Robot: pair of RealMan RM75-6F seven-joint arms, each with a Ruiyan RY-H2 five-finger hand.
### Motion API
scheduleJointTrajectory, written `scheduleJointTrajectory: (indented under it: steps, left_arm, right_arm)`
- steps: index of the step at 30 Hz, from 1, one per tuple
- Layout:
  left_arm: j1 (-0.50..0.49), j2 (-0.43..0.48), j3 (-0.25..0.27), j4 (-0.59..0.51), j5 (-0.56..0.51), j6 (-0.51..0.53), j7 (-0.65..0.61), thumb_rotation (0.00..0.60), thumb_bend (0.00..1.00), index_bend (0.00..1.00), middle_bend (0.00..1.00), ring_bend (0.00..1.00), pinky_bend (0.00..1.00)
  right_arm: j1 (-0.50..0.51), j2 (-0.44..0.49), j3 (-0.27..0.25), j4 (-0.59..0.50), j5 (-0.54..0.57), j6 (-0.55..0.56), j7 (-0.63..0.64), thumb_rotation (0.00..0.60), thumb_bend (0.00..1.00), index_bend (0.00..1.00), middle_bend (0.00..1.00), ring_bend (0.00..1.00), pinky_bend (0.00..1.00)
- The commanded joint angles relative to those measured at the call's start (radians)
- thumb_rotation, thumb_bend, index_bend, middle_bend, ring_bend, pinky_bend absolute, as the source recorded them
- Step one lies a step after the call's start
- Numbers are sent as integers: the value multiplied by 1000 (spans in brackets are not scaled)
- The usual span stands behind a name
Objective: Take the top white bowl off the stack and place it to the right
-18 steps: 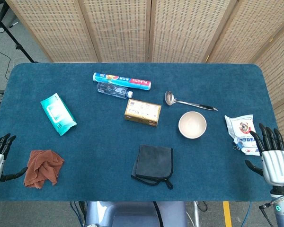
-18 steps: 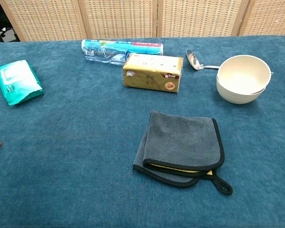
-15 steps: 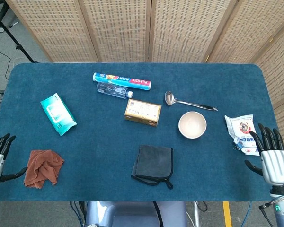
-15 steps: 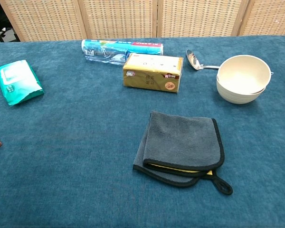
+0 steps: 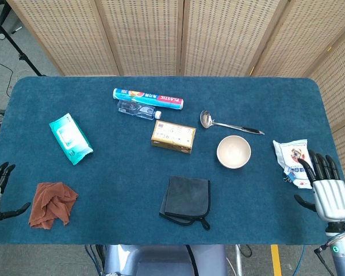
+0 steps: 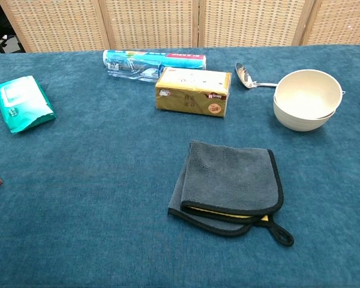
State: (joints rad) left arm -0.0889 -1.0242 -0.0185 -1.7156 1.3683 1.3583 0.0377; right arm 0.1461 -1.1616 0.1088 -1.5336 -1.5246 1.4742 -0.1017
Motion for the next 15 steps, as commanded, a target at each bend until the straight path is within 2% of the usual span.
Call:
scheduleJointTrajectory:
  steps: [1,6,15]
  left_arm:
    - [0,2,0,-1,-1,-1,-3,423,167,0,0,0,0]
    - [1,7,2,-3,2,0,-7,423,167,0,0,0,0]
    - [1,4,3,1,1,-2,-3,423,167,0,0,0,0]
  right_arm:
    - [31,13,8,-21,11,-44,-36,600,105,138,0,0,0]
    - [48,5,5,-35,24,-76,-84,600,105,138,0,0,0]
    - [6,-29,-12,-17,39,-24,-52,600,105,138,0,0,0]
